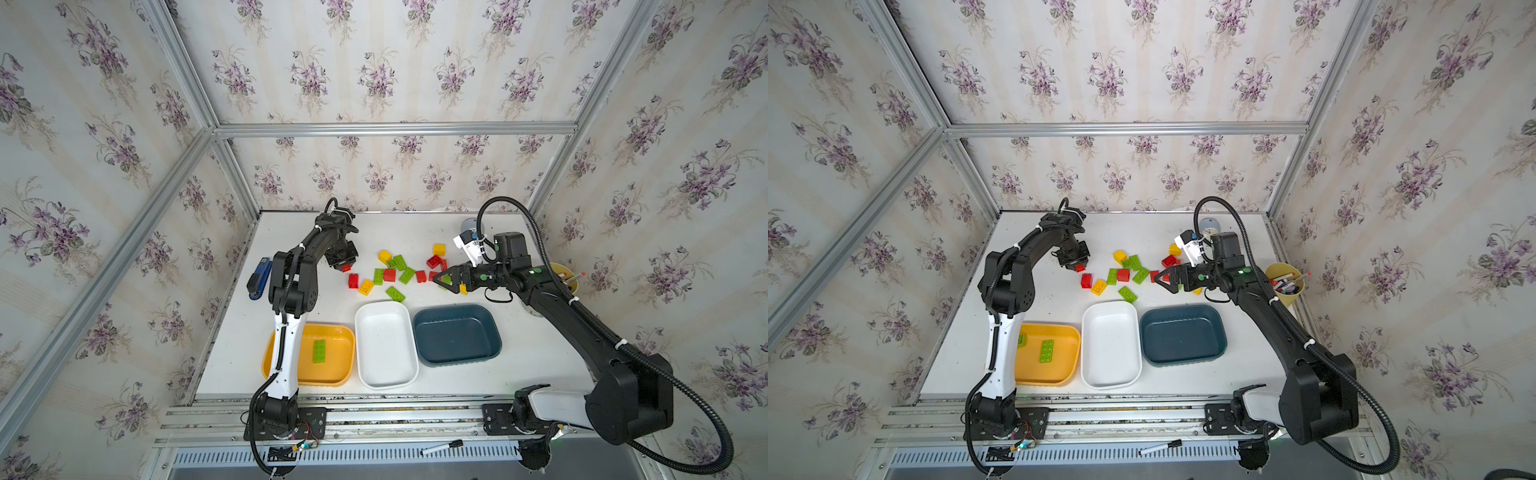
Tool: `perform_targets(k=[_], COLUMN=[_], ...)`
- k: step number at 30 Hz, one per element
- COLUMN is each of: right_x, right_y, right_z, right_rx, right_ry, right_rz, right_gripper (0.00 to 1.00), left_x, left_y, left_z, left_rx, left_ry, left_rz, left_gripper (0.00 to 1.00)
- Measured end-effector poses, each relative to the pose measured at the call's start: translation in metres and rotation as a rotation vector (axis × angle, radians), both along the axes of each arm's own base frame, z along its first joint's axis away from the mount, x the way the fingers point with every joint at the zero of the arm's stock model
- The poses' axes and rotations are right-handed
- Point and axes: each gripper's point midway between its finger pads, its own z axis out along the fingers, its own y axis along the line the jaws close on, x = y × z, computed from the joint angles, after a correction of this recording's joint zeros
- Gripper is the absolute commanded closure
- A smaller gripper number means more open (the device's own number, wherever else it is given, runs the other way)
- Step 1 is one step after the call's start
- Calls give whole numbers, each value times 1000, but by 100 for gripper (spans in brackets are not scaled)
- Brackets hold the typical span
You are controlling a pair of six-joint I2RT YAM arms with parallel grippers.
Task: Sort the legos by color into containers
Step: 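Carry the red brick with the left gripper and drop it into the white tray, then move the left gripper back to a second red 2x2 brick and grasp it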
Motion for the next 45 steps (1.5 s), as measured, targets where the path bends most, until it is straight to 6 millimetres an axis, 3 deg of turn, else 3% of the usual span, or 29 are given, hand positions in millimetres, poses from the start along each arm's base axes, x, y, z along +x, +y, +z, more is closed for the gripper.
perform_targets(k=[4,7,13,17,24,30,35,39,42,45], right_x=[0,0,-2,-3,-7,-10,-13,-17,-17,-17], right_y=[0,0,0,0,-1,-2,-3,-4,-4,-5], right_z=[0,0,0,-3,-6,-9,-13,-16,-15,-15], right_rx=[0,0,6,7,4,0,-4,-6,-6,-9], right_ry=[-1,-1,-4,-5,-3,3,5,14,11,10], right_rz=[0,-2,3,3,5,7,10,9,9,6], right_gripper=[0,0,0,0,0,0,0,0,0,0], left_x=[-5,-26,-99,-150,-220,-254,-259,-256,-255,-249], left_y=[-3,-7,-25,-39,-72,-98,-108,-116,-117,-119], left_z=[48,70,105,119,114,78,51,44,43,56], left_rx=[-13,-19,-41,-70,-109,-98,-89,-99,-101,-117], left_ry=[-87,-104,-116,-120,-90,-10,41,37,40,13], left_rz=[-36,-75,-179,-246,-326,-374,-373,-383,-384,-380], left_gripper=[66,65,65,65,65,63,62,49,42,38])
